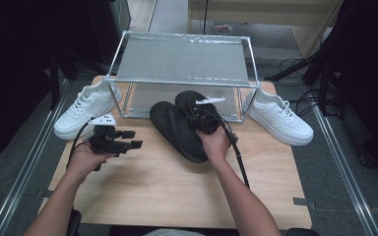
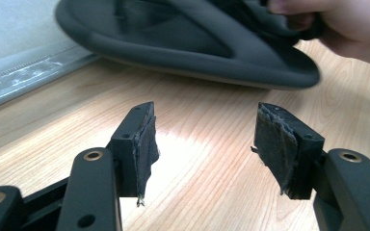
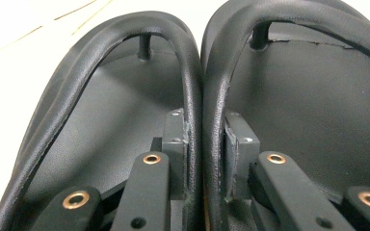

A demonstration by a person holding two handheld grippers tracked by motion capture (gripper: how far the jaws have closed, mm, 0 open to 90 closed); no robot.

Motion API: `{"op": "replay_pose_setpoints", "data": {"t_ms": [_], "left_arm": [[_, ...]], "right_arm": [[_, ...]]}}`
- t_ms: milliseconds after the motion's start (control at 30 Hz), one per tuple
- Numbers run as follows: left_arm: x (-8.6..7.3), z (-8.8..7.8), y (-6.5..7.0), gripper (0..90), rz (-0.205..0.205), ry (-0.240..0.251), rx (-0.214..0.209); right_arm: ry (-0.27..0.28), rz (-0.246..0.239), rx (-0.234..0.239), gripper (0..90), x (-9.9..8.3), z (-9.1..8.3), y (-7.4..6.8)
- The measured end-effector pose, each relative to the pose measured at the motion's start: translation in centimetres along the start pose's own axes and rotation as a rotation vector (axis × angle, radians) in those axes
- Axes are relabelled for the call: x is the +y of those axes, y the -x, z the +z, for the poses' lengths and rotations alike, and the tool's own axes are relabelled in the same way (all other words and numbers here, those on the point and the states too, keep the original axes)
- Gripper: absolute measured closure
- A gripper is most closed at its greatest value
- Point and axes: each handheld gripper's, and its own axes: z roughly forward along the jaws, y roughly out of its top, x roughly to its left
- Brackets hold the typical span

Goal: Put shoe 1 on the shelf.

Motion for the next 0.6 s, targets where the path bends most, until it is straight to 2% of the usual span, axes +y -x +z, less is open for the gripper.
{"op": "replay_pose_setpoints", "data": {"t_ms": [67,133,233,333,467,600], "left_arm": [[0.0,0.1,0.1,40.5,0.003,-0.005,0.023],[0.1,0.1,0.1,41.3,0.006,0.01,0.049],[0.2,0.0,-0.1,41.5,-0.005,0.028,0.042],[0.1,0.1,-0.1,41.6,-0.006,0.022,0.036],[0.2,0.1,0.0,41.6,0.0,0.025,0.026],[0.1,0.2,0.2,41.6,0.008,0.019,0.024]], "right_arm": [[0.012,0.005,-0.02,75.8,0.2,0.7,0.2],[0.016,0.031,-0.05,75.8,0.4,1.1,0.4],[0.021,0.071,-0.096,75.8,0.6,1.7,0.7],[0.028,0.083,-0.133,75.8,1.0,2.2,0.9],[0.052,0.125,-0.136,75.6,1.1,3.1,1.2],[0.076,0.144,-0.147,75.3,1.1,3.7,1.3]]}}
